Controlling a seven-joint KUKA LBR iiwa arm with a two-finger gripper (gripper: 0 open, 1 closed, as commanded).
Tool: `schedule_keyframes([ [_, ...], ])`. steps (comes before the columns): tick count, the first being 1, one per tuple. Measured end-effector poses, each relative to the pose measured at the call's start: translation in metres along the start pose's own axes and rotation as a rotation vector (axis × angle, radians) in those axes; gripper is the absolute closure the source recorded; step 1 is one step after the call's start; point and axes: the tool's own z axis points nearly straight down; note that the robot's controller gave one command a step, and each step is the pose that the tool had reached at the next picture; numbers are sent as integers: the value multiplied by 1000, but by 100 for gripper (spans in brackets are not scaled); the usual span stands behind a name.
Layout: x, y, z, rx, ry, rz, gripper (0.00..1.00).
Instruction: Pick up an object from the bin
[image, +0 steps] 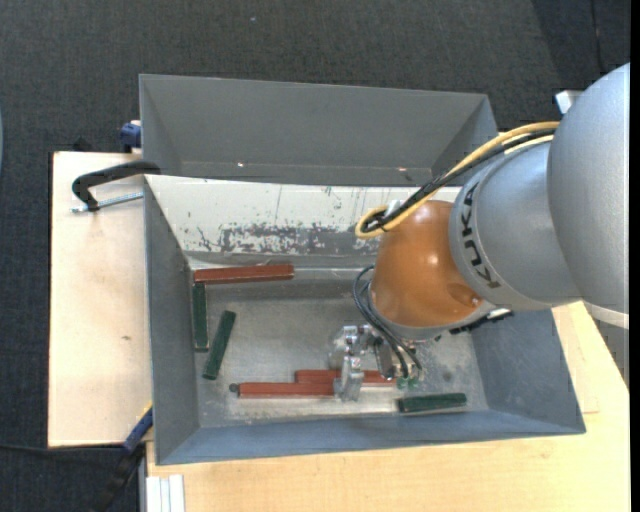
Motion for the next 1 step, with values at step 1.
schedule_keyframes([
  [1,-12,-3,-43,1,-4,-18,100],
])
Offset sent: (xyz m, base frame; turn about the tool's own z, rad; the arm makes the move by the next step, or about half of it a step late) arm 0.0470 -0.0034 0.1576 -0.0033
